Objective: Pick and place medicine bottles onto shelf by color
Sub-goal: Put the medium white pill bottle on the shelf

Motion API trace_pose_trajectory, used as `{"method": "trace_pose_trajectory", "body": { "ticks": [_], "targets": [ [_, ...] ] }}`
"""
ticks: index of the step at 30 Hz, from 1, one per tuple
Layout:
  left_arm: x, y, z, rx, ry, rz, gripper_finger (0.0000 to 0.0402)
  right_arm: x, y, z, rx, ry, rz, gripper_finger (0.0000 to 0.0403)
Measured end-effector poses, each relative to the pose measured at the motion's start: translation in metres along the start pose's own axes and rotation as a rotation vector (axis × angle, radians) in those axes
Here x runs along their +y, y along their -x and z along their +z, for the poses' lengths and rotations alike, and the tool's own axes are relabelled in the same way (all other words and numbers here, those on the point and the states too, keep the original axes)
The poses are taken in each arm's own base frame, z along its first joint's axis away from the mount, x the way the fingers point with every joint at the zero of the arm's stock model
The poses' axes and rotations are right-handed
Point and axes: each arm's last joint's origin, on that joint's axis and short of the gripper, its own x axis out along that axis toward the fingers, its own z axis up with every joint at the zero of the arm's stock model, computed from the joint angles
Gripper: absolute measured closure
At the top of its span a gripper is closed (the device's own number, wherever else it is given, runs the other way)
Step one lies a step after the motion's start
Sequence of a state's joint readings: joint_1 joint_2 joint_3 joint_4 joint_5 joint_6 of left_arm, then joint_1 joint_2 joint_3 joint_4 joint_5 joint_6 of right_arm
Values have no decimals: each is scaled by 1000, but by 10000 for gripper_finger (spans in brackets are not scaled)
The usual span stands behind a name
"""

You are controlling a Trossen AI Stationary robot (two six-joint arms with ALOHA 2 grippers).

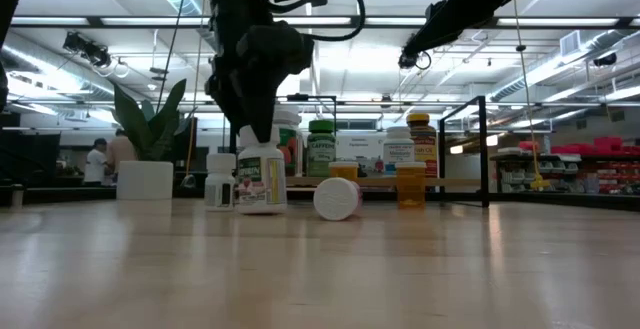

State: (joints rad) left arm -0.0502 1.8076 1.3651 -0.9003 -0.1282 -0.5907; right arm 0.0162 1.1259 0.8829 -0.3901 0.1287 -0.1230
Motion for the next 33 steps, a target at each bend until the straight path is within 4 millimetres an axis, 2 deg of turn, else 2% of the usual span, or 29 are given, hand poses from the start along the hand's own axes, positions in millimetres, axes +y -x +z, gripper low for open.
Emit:
{"method": "trace_pose_trajectory", "body": {
  "ticks": [7,16,21,33],
  "targets": [
    [2,0,1,-32,-99,60,160,0,0,0,0,0,0,128],
    [2,0,2,-43,-142,65,69,0,0,0,-2,0,-1,128],
    [3,0,2,-35,-384,72,46,0,0,1,-10,-1,-2,128],
    [1,0,4,-36,-1073,82,51,0,0,1,-15,1,-2,128]
  ]
}}
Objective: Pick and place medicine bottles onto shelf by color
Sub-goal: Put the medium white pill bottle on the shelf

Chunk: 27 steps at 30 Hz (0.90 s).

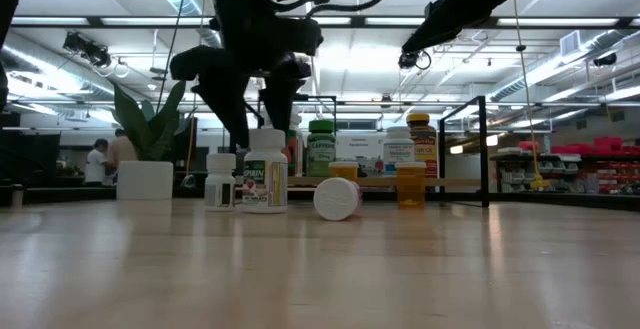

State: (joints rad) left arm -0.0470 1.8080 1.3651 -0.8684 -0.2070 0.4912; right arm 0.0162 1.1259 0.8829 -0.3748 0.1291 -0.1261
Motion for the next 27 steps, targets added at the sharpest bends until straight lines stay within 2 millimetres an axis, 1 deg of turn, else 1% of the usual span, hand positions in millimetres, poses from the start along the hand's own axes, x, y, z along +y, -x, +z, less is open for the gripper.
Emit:
{"method": "trace_pose_trajectory", "body": {
  "ticks": [4,9,13,23,27],
  "targets": [
    [0,0,0,0,-125,-1,51,0,0,0,0,1,0,128],
    [1,0,0,-1,-153,1,59,0,0,0,0,1,0,128],
    [4,-1,-2,1,-138,2,90,0,0,0,0,2,0,128],
    [7,-1,-1,-13,-120,12,197,0,0,0,0,7,0,128],
    [10,1,2,-43,-68,31,201,-1,0,-1,12,11,-38,128]
  ]
}}
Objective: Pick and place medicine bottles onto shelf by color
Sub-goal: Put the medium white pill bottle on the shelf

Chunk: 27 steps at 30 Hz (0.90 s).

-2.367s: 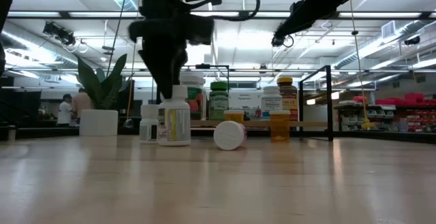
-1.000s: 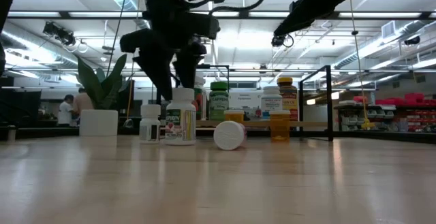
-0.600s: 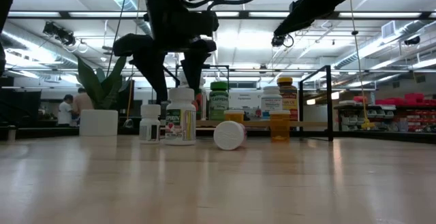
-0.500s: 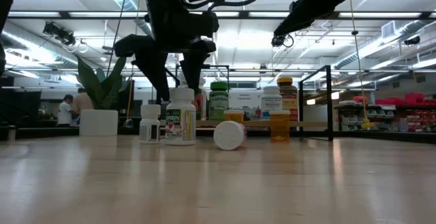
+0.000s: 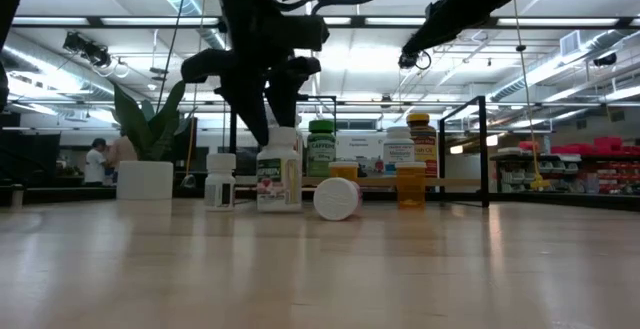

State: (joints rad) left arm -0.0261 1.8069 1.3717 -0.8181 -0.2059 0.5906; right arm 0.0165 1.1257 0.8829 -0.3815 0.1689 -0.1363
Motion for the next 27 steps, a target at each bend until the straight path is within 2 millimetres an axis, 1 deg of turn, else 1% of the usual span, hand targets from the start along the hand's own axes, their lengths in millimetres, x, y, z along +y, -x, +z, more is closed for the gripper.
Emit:
{"method": "trace_pose_trajectory", "body": {
  "ticks": [4,8,12,16,22,27],
  "targets": [
    [11,7,2,-22,26,21,196,-2,4,-2,19,16,-63,128],
    [31,20,1,-39,45,51,192,-6,12,-2,11,26,-87,128],
    [57,39,-1,-79,92,103,200,-14,28,-1,-37,22,-115,128],
    [80,61,-6,-96,153,138,194,-22,47,0,-96,6,-151,128],
    [98,76,-14,-108,196,173,197,-30,69,-1,-171,-20,-176,128],
    [113,87,-13,-151,223,225,196,-31,76,-1,-196,-45,-177,128]
  ]
}}
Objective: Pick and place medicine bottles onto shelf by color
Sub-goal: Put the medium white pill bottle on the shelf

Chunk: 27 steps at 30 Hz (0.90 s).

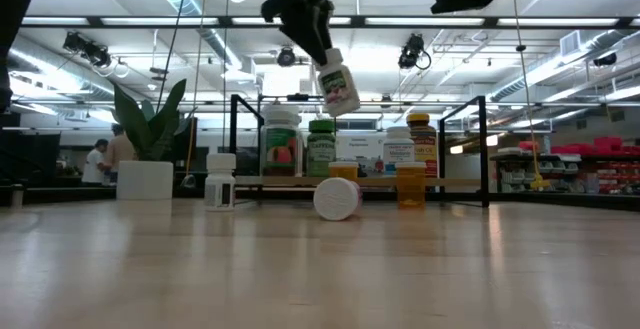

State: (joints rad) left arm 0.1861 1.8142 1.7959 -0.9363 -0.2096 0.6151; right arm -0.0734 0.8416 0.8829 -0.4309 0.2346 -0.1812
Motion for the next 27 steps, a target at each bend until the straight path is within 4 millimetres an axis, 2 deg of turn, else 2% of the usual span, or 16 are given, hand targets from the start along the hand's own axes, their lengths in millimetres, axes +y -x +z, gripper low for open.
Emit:
{"method": "trace_pose_trajectory", "body": {
  "ticks": [5,11,17,21,27],
  "targets": [
    [12,-1,5,-39,21,41,199,1,-2,-2,26,-16,5,128],
    [38,-25,2,18,73,100,196,3,-5,-3,40,-19,15,128],
    [69,-48,-8,72,129,122,200,5,-8,-4,53,-15,22,128],
    [89,-53,-16,90,162,145,196,5,-8,-5,62,-15,24,128],
    [102,-66,-34,153,156,131,199,5,-8,-3,48,6,22,128]
  ]
}}
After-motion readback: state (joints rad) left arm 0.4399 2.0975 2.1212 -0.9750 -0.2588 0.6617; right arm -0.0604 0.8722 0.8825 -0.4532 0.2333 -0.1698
